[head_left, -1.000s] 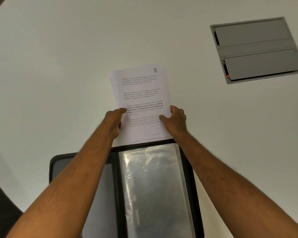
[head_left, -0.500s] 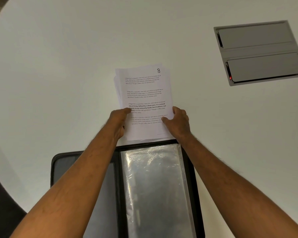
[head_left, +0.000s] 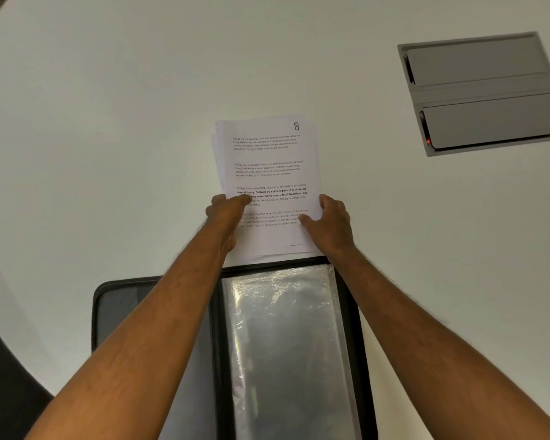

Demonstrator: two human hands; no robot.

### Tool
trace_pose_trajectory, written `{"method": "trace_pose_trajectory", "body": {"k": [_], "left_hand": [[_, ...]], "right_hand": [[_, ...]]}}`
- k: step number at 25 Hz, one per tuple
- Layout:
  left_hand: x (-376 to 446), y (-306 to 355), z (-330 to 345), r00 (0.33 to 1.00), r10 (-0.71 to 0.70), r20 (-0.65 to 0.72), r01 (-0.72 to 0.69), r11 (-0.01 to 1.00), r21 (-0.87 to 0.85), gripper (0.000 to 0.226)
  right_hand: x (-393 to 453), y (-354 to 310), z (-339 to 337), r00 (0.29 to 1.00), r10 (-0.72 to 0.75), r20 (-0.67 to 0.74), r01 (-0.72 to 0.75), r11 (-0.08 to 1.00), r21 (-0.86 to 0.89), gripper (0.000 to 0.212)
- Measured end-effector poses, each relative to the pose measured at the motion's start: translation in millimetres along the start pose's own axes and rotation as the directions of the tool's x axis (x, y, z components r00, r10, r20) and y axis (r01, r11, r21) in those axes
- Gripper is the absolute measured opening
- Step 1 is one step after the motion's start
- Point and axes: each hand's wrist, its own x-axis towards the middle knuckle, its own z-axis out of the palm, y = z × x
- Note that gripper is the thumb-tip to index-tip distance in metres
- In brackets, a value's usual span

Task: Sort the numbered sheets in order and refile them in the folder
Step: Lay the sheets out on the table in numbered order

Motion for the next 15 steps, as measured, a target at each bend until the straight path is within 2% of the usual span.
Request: {"method": "trace_pose_trajectory", "body": {"k": [3,5,7,10,13,15], "left_hand": [[-5.0,10.9,1.9,0.999,-0.034,0.002,0.034,0.996,-0.084,0.062],[-6.9,15.2,2.3,0.997,-0.061,0.046,0.068,0.981,-0.180,0.035],[-9.3,16.5,3.9,0.992,-0.087,0.096,0.106,0.970,-0.218,0.022],[-6.5,10.6,3.9,0.998,-0.023,0.058,0.030,0.994,-0.107,0.006],[-3.4,-1.9,-2.0,0.988,0.140,-0.063,-0.134,0.986,0.099,0.010],[-4.6,-9.7,-6.5,0.960,0.270,-0.075,-0.250,0.947,0.202,0.026]], "right_hand": [[0.4,0.5,0.4,1.000,-0.005,0.000,0.005,1.000,-0.003,0.072],[0.1,0.7,0.4,1.000,-0.008,0.001,0.008,1.000,-0.004,0.072],[0.3,1.4,0.0,1.000,-0.007,0.004,0.007,1.000,0.000,0.071],[0.7,2.2,-1.0,1.000,-0.017,0.012,0.017,1.000,0.010,0.072],[1.6,4.4,-1.5,1.000,-0.019,0.014,0.019,1.000,0.018,0.071],[0.9,4.8,-2.2,0.999,-0.015,0.031,0.013,0.999,0.046,0.071]]}}
